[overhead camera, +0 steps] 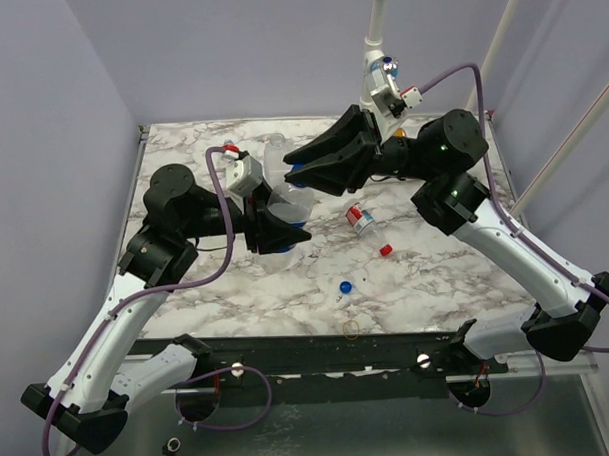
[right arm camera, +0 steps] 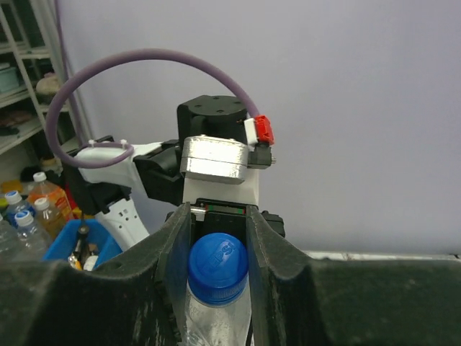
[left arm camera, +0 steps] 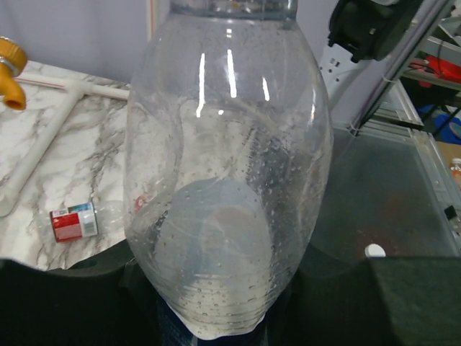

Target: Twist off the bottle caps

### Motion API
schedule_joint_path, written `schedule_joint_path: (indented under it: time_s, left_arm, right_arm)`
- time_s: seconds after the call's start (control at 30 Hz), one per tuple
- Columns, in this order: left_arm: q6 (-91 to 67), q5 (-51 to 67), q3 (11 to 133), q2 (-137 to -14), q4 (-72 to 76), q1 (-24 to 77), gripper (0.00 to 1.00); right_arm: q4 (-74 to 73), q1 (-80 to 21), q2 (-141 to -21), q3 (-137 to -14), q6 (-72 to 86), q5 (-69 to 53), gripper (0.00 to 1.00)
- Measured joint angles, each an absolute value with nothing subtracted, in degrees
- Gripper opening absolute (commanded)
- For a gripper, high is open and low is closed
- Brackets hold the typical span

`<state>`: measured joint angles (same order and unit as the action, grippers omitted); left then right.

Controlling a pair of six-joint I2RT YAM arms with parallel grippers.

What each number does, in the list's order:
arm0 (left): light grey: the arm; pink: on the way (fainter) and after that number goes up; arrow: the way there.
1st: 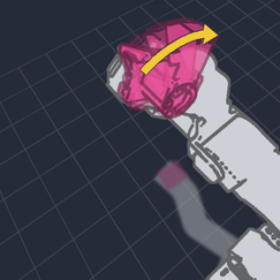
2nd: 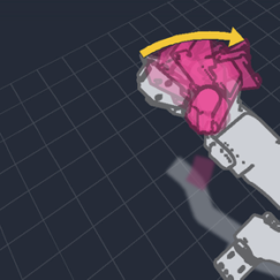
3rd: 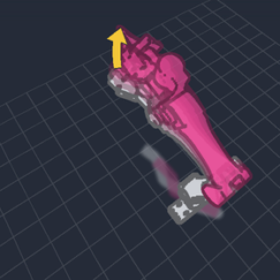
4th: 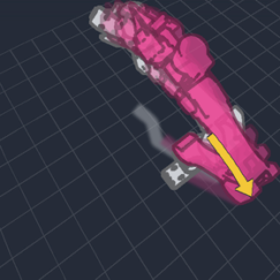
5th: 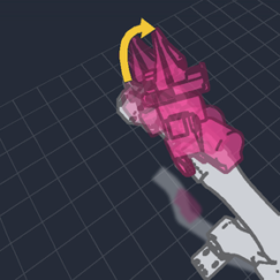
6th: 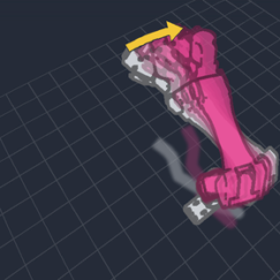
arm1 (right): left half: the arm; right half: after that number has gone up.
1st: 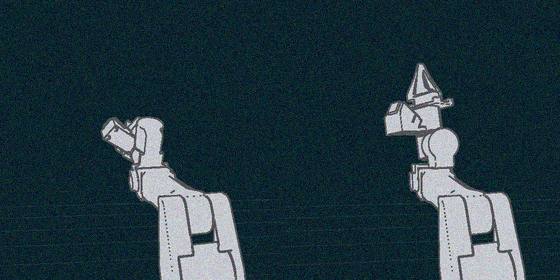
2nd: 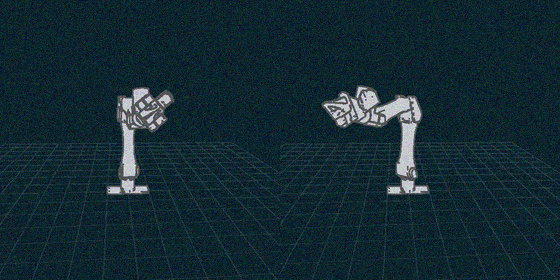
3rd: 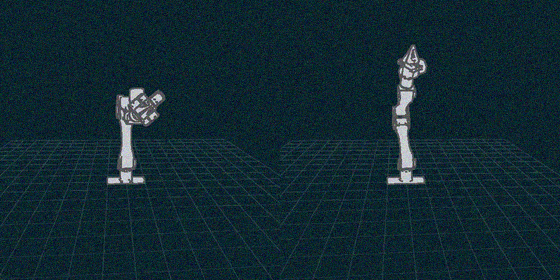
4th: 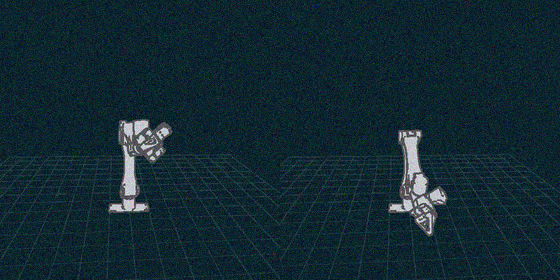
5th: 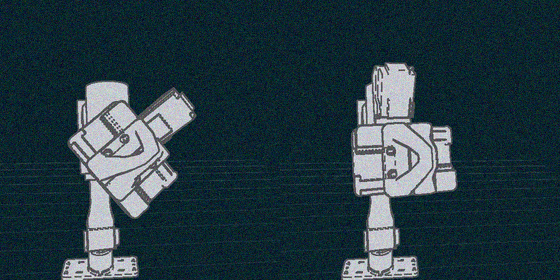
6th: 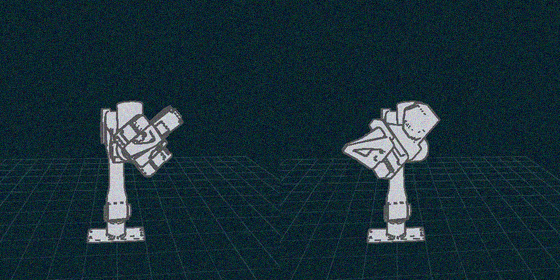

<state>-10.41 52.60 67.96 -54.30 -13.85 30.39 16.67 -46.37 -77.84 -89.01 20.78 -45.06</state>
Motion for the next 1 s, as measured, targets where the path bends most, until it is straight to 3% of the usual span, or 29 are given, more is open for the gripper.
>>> schedule_joint_path:
  time_s: [0.03,0.1,0.17,0.23,0.3,0.53,0.8,0.93,1.0]
  left_arm:
    - [-10.76,54.15,68.01,-54.3,-13.85,30.39,0.0]
    - [-11.2,55.48,68.03,-54.37,-13.76,30.39,0.0]
    - [-11.57,55.66,68.03,-54.52,-13.69,30.35,0.0]
    - [-11.97,53.63,68.03,-54.74,-13.37,29.95,0.0]
    - [-11.07,50.48,68.03,-54.89,-13.37,29.65,0.0]
    - [-3.49,33.45,67.29,-55.07,-13.37,29.61,0.0]
    - [0.73,24.18,67.05,-56.16,-13.37,29.56,0.0]
    - [1.15,22.9,67.05,-56.29,-13.41,29.56,0.0]
    - [1.15,22.61,66.87,-56.34,-13.41,29.56,0.0]
  right_arm:
    - [16.53,-46.37,-77.84,-89.34,20.49,-46.35,0.11]
    - [15.27,-46.39,-77.84,-90.08,19.49,-47.27,0.55]
    - [12.93,-46.5,-77.8,-90.83,18.24,-45.39,0.67]
    - [10.2,-46.78,-77.69,-91.11,17.43,-40.53,0.91]
    - [7.64,-47.09,-77.71,-91.72,16.62,-34.33,1.0]
    - [0.38,-47.18,-79.81,-97.36,16.51,-17.39,1.0]
    - [-4.58,-48.66,-86.28,-101.47,18.39,-8.99,0.83]
    - [-5.91,-49.8,-88.55,-102.0,18.61,-7.6,0.7]
    - [-5.87,-49.95,-88.73,-102.0,18.98,-7.33,0.51]
